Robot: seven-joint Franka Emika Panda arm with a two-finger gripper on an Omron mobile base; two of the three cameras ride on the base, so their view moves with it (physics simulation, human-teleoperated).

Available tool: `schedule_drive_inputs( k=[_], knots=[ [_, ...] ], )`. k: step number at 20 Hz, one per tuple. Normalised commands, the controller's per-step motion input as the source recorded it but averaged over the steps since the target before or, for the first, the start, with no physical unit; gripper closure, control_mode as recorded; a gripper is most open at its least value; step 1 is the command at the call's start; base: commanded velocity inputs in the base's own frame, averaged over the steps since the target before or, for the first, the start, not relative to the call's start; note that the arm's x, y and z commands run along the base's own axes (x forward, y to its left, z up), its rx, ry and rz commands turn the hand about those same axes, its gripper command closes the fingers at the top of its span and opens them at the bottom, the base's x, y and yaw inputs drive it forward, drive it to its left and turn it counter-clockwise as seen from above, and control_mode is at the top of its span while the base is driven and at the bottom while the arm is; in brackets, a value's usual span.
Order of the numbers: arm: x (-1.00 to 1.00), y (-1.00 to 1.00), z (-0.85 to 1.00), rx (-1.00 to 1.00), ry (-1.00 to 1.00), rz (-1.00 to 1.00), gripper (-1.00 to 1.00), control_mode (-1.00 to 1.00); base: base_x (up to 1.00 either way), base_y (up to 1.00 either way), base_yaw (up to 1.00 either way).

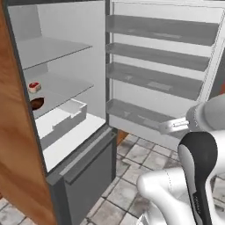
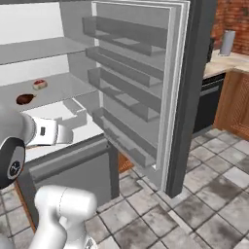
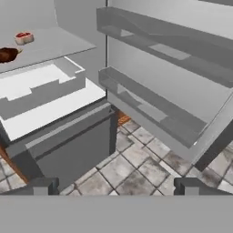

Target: Place the steak on the counter behind the older steak on the same shelf of the fridge to maintain FIFO order. Close the fridge door when finished.

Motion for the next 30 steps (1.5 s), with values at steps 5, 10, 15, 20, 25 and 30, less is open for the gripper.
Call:
schedule_drive_inputs(
  k=[5, 10, 15, 20, 25, 30],
  knots=[
    [0.00, 0.00, 0.00, 0.00, 0.00, 0.00, -1.00, 1.00, -0.10, -0.16, -0.88],
    [0.00, 0.00, 0.00, 0.00, 0.00, 0.00, -1.00, 1.00, 0.00, -0.44, -0.83],
    [0.00, 0.00, 0.00, 0.00, 0.00, 0.00, -1.00, 1.00, 0.00, -0.83, -0.71],
    [0.00, 0.00, 0.00, 0.00, 0.00, 0.00, -1.00, 1.00, 0.58, -0.89, -0.43],
    [0.00, 0.00, 0.00, 0.00, 0.00, 0.00, -1.00, 1.00, 1.00, 0.06, -0.04],
    [0.00, 0.00, 0.00, 0.00, 0.00, 0.00, -1.00, 1.00, 0.94, 0.12, 0.25]
  ],
)
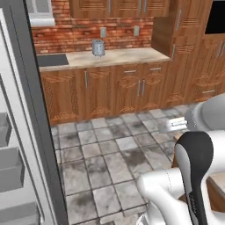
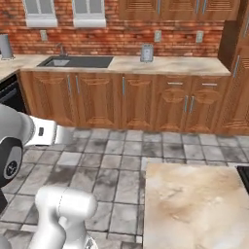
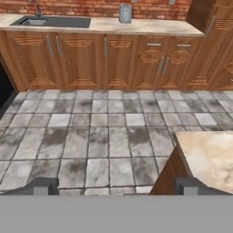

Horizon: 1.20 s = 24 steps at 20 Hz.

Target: Place the steak on the counter behind the older steak on the same shelf of the fridge to maintain FIFO order. Close the fridge door when finished.

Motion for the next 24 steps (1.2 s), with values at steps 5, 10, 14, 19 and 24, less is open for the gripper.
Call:
schedule_drive_inputs(
  k=[5, 10, 14, 19, 24],
  knots=[
    [0.00, 0.00, 0.00, 0.00, 0.00, 0.00, -1.00, 1.00, 0.97, 0.00, 0.43],
    [0.00, 0.00, 0.00, 0.00, 0.00, 0.00, -1.00, 1.00, 1.00, 0.02, 0.56],
    [0.00, 0.00, 0.00, 0.00, 0.00, 0.00, -1.00, 1.00, 1.00, 0.01, 0.64],
    [0.00, 0.00, 0.00, 0.00, 0.00, 0.00, -1.00, 1.00, 0.75, 0.00, 0.79],
    [0.00, 0.00, 0.00, 0.00, 0.00, 0.00, -1.00, 1.00, 0.76, 0.00, 0.84]
  ],
)
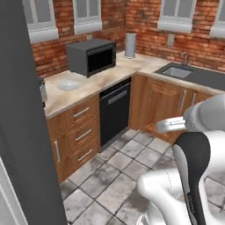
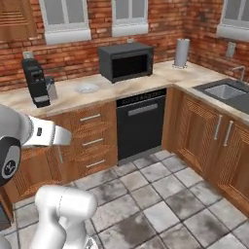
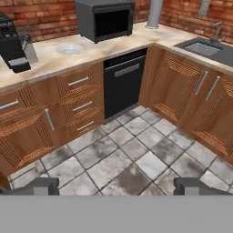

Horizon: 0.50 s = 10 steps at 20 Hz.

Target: Place the steak on the counter behind the older steak on the same shelf of the fridge to maintain FIFO order. Close the fridge door when finished.

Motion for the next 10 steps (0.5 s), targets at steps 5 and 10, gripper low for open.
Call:
schedule_drive_inputs(
  k=[5, 10],
  knots=[
    [0.00, 0.00, 0.00, 0.00, 0.00, 0.00, -1.00, 1.00, 1.00, -0.04, 0.75],
    [0.00, 0.00, 0.00, 0.00, 0.00, 0.00, -1.00, 1.00, 0.72, 0.00, 0.81]
  ],
)
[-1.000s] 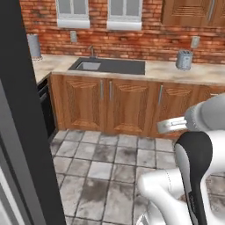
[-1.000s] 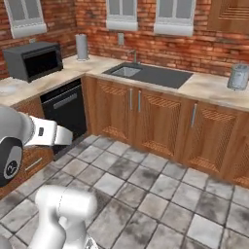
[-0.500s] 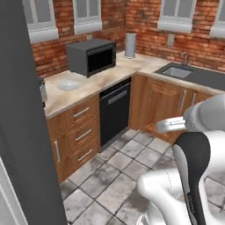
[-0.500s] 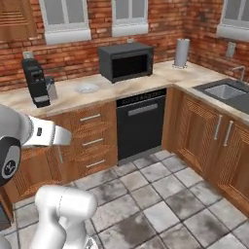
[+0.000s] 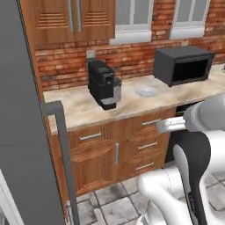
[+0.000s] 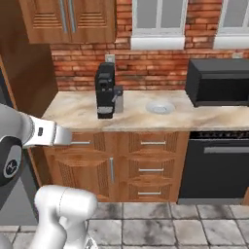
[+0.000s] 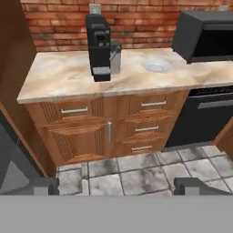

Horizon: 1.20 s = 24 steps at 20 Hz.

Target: Place the steak on the counter behind the older steak on the same shelf of the fridge to maintain FIFO order. Close the fridge door when finished.

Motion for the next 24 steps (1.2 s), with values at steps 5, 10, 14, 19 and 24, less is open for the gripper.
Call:
schedule_drive_inputs(
  k=[5, 10, 14, 19, 24],
  knots=[
    [0.00, 0.00, 0.00, 0.00, 0.00, 0.00, -1.00, 1.00, 0.40, 0.00, 0.85],
    [0.00, 0.00, 0.00, 0.00, 0.00, 0.00, -1.00, 1.00, 0.20, -0.13, 0.78],
    [0.00, 0.00, 0.00, 0.00, 0.00, 0.00, -1.00, 1.00, 0.60, -0.57, 0.61],
    [0.00, 0.00, 0.00, 0.00, 0.00, 0.00, -1.00, 1.00, 0.53, -0.76, 0.54],
    [0.00, 0.00, 0.00, 0.00, 0.00, 0.00, -1.00, 1.00, 0.10, -0.58, 0.33]
  ],
)
